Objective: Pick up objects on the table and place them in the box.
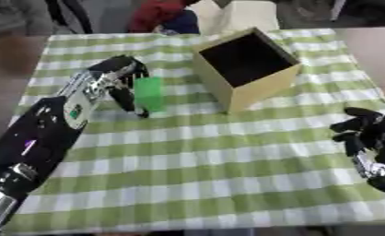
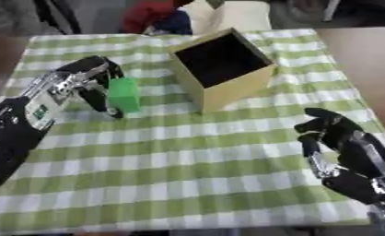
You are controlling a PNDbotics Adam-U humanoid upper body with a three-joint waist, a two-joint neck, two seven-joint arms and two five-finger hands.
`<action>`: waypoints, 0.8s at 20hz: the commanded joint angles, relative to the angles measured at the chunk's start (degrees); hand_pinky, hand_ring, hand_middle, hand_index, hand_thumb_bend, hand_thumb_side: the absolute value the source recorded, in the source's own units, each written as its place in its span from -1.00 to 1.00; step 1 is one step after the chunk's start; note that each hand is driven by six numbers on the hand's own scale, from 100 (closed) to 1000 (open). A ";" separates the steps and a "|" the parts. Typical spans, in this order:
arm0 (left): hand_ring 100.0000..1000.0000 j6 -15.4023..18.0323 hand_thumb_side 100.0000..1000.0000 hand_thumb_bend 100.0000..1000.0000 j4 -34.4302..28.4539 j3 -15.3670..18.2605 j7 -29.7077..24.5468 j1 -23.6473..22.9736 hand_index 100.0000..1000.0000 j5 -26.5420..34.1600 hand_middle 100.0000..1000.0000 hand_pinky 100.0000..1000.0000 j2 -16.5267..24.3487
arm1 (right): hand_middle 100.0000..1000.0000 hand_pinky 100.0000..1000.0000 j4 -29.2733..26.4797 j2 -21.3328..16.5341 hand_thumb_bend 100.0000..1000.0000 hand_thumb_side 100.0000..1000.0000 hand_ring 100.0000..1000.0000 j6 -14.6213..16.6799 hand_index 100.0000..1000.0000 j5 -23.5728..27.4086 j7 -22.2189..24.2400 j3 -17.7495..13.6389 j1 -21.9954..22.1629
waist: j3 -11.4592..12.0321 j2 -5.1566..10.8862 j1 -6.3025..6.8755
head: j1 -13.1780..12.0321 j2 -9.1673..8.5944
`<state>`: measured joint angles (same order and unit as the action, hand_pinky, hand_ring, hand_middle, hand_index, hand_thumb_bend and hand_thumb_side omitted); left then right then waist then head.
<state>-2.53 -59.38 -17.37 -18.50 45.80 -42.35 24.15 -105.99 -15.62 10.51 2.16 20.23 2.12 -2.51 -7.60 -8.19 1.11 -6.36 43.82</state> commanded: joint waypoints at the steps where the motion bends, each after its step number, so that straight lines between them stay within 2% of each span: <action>1: -0.26 -0.43 -1.00 0.03 -1.13 0.94 1.78 1.16 0.03 -0.02 -0.42 0.07 0.78 | 0.16 0.34 -0.48 -0.61 -1.00 -0.62 0.49 0.10 0.72 0.07 0.23 -0.21 -0.43 | -0.03 0.59 -0.09 | 0.15 0.29; 3: -0.31 -1.10 -1.00 -0.17 -1.93 1.11 3.69 1.21 -0.04 0.48 -0.49 0.04 0.91 | 0.16 0.34 -0.48 -0.64 -1.00 -0.62 0.49 0.13 0.72 0.07 0.24 -0.23 -0.44 | -0.05 0.61 -0.09 | 0.22 0.29; 6: -0.35 -2.10 -1.00 -0.26 -3.77 1.28 6.13 1.30 -0.08 2.25 -0.54 0.02 1.17 | 0.16 0.34 -0.47 -0.67 -1.00 -0.62 0.49 0.14 0.72 0.10 0.25 -0.23 -0.46 | -0.06 0.64 -0.08 | 0.28 0.29; 11: -0.35 -3.25 -1.00 -0.24 -6.98 1.09 7.42 2.35 -0.08 4.89 -0.55 0.02 1.65 | 0.16 0.34 -0.46 -0.72 -1.00 -0.62 0.49 0.14 0.72 0.15 0.32 -0.16 -0.46 | -0.11 0.71 -0.05 | 0.39 0.29; 16: -0.34 -3.83 -1.00 -0.22 -7.94 1.30 7.94 5.64 -0.07 5.57 -0.54 0.03 -0.05 | 0.16 0.34 -0.51 -0.64 -1.00 -0.62 0.49 0.14 0.71 0.37 0.82 0.35 -0.79 | -0.72 0.50 -0.13 | 0.02 -0.01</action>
<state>-6.19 -66.10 -16.76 -10.92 49.88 -37.24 23.85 -105.86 -15.62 10.51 2.21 20.78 2.41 -2.62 -8.32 -8.32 1.09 -6.20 43.82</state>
